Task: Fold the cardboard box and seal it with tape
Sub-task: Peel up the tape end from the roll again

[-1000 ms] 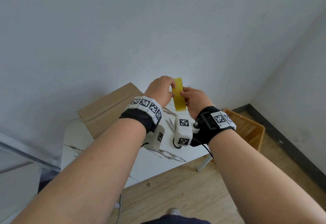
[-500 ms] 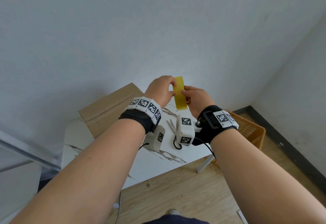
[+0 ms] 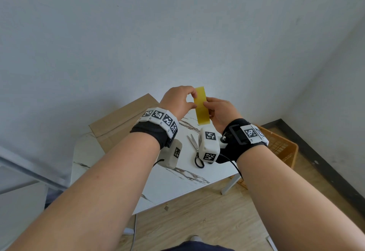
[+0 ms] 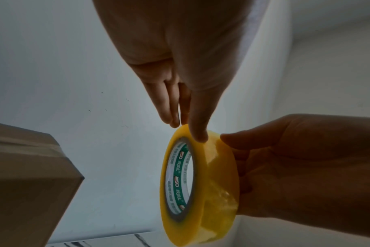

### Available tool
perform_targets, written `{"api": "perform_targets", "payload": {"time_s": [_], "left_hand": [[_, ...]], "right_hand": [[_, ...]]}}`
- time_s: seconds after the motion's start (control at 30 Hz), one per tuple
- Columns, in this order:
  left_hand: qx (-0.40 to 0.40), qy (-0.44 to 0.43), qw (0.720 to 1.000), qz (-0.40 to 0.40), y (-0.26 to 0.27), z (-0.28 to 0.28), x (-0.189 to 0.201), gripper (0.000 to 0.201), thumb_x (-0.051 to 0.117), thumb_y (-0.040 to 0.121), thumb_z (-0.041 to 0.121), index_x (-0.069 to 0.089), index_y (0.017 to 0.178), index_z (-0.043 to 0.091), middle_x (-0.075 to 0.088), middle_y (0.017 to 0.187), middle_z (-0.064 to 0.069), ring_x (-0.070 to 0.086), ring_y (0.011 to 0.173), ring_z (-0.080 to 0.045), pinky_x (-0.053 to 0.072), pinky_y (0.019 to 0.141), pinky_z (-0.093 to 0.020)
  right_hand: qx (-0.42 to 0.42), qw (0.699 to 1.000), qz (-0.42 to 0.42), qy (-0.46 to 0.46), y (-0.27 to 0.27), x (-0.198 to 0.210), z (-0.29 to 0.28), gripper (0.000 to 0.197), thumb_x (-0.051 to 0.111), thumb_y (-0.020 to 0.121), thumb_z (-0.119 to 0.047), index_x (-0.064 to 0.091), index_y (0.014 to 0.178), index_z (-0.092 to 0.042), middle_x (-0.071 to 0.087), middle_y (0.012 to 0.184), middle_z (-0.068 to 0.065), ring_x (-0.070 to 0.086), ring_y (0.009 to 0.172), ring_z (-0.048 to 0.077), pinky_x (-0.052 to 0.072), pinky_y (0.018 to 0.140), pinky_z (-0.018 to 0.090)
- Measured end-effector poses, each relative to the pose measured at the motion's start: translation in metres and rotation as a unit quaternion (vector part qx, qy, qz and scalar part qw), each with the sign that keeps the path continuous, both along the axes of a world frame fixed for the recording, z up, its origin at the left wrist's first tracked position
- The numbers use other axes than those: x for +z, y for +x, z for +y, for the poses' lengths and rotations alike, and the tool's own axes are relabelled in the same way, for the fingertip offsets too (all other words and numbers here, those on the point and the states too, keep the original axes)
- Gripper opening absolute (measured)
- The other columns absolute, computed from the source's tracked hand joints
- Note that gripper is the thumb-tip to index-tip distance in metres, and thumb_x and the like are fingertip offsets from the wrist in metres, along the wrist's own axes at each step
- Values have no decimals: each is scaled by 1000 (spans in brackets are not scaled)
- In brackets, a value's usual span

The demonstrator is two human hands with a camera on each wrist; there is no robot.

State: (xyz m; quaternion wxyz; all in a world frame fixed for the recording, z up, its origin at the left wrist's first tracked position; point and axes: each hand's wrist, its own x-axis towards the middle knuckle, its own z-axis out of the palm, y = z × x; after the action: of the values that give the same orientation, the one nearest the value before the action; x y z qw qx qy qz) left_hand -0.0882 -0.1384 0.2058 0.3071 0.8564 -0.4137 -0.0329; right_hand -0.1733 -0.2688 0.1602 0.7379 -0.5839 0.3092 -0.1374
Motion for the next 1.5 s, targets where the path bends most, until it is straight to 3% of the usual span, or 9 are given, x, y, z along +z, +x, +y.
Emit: {"api": "perform_targets", "payload": {"time_s": [0.23, 0.47, 0.63, 0.77, 1.0, 1.23, 1.33, 1.43, 1.5], "left_hand": [[-1, 31, 999, -11, 0, 5, -2, 15, 73, 80, 21, 65, 92, 17, 66, 108, 0, 58, 100, -20, 41, 80, -24], [-17, 45, 999, 6, -2, 8, -6, 10, 71, 81, 17, 62, 79, 12, 62, 127, -2, 56, 118, -19, 41, 100, -32], [-7, 7, 999, 36, 1, 5, 4, 44, 75, 79, 17, 57, 119, 20, 61, 126, 0, 57, 118, -17, 46, 100, -31], [13, 32, 998, -44, -2, 3, -2, 41, 68, 85, 20, 61, 126, 21, 54, 138, 1, 48, 129, -17, 36, 108, -30], [19, 28, 996, -86, -9, 2, -9, 23, 58, 92, 18, 70, 111, 15, 61, 119, -3, 58, 109, -21, 45, 91, -30], [23, 13, 998, -65, -7, 0, -1, 14, 60, 89, 18, 72, 96, 14, 63, 99, -3, 60, 89, -21, 49, 80, -33], [34, 9, 998, -57, -8, -1, 1, 13, 60, 89, 17, 71, 93, 13, 63, 98, -4, 60, 89, -21, 49, 82, -35], [54, 8, 998, -43, -9, -2, 1, 13, 59, 90, 18, 71, 94, 12, 62, 102, -4, 60, 92, -22, 49, 84, -34], [64, 8, 997, -34, -8, -4, 1, 13, 59, 90, 17, 70, 95, 13, 62, 104, -4, 60, 94, -21, 48, 85, -33]], "right_hand": [[4, 1000, 16, 7, 0, -5, 10, 38, 55, 92, -6, 57, 129, -1, 65, 117, 21, 61, 86, 22, 45, 72, 29], [10, 999, 30, -2, -5, -5, 13, 39, 58, 89, -12, 59, 128, -3, 69, 112, 17, 65, 91, 26, 47, 73, 32], [11, 1000, 14, -21, -5, 6, 12, 38, 57, 90, -9, 59, 127, -1, 66, 115, 21, 63, 87, 25, 47, 72, 30], [-19, 999, 28, -39, -2, 9, 13, 44, 66, 84, -9, 60, 127, -4, 67, 117, 18, 63, 109, 31, 48, 100, 43], [-18, 997, 40, -57, -4, 9, 16, 43, 69, 82, -12, 64, 124, -7, 68, 112, 16, 64, 107, 32, 48, 101, 46], [9, 996, 41, -80, -9, 16, 20, 14, 65, 84, -6, 70, 82, -19, 63, 116, 29, 57, 114, 43, 44, 102, 54], [16, 994, 39, -98, -11, 18, 22, 6, 66, 83, -8, 70, 86, -5, 61, 116, 31, 56, 113, 46, 43, 101, 58], [19, 994, 39, -105, -12, 23, 21, 10, 65, 86, -7, 72, 87, -13, 64, 115, 26, 59, 112, 41, 44, 102, 52], [17, 993, 41, -107, -12, 25, 22, 19, 65, 87, -7, 70, 105, -7, 66, 115, 21, 61, 112, 37, 45, 103, 48]]}}
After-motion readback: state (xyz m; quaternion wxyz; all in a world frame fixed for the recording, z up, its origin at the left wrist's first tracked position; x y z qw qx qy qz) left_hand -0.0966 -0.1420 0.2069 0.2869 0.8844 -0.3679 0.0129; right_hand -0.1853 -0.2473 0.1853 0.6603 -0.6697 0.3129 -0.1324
